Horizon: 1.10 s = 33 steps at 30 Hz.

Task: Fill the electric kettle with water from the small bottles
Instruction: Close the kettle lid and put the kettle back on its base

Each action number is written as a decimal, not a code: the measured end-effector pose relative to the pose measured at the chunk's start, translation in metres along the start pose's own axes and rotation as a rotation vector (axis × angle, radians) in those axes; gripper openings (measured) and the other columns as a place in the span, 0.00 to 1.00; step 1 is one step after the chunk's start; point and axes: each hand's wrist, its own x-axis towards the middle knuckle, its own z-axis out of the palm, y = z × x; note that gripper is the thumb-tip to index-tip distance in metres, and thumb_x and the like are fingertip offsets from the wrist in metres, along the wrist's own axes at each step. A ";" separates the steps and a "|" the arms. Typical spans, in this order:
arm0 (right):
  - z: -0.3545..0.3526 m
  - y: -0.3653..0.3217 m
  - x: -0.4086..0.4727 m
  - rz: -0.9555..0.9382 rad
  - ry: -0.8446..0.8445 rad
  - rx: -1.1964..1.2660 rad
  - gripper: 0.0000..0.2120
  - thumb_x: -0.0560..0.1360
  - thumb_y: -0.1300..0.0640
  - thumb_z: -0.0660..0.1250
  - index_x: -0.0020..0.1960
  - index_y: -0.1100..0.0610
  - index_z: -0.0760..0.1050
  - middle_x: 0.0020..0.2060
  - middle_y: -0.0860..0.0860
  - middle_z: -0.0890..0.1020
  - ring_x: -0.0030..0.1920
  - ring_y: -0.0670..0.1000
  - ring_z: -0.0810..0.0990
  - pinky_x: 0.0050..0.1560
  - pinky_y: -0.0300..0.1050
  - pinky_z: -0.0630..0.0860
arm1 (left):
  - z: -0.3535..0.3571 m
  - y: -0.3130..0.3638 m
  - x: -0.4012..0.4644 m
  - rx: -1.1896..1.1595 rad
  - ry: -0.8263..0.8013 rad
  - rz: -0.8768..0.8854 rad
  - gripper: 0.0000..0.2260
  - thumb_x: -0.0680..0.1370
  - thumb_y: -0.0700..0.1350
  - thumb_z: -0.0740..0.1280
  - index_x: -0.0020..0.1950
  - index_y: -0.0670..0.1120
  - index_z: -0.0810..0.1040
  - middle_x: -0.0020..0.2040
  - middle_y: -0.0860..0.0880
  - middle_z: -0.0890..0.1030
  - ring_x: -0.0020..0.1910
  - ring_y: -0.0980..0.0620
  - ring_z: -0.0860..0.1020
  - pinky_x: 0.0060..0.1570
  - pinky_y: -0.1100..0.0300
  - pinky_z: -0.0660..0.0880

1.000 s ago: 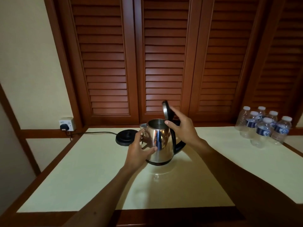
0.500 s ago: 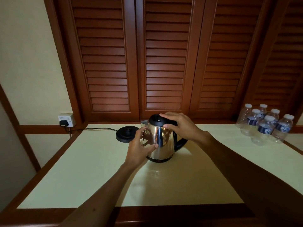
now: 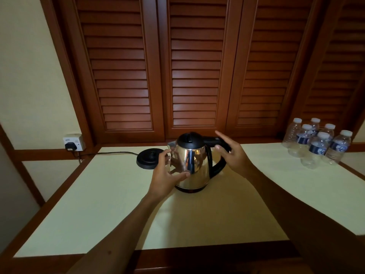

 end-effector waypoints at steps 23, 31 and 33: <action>-0.001 0.014 0.021 0.128 -0.151 0.368 0.16 0.79 0.61 0.62 0.64 0.47 0.75 0.41 0.56 0.79 0.46 0.55 0.81 0.49 0.62 0.78 | -0.014 -0.002 0.027 0.138 0.022 -0.142 0.61 0.54 0.51 0.86 0.78 0.56 0.53 0.70 0.46 0.75 0.69 0.46 0.73 0.68 0.45 0.72; 0.033 -0.024 0.070 0.136 -0.125 0.424 0.17 0.79 0.63 0.62 0.62 0.46 0.73 0.42 0.49 0.81 0.45 0.50 0.83 0.48 0.56 0.81 | -0.073 0.015 0.058 0.159 0.050 -0.052 0.61 0.51 0.57 0.86 0.77 0.58 0.56 0.68 0.48 0.77 0.68 0.48 0.74 0.67 0.44 0.73; 0.045 -0.032 0.083 0.140 -0.109 0.439 0.17 0.79 0.64 0.62 0.64 0.47 0.73 0.42 0.49 0.81 0.44 0.49 0.83 0.48 0.56 0.80 | -0.090 0.018 0.067 0.181 0.058 -0.041 0.60 0.52 0.57 0.86 0.77 0.57 0.57 0.69 0.47 0.76 0.69 0.48 0.73 0.68 0.44 0.72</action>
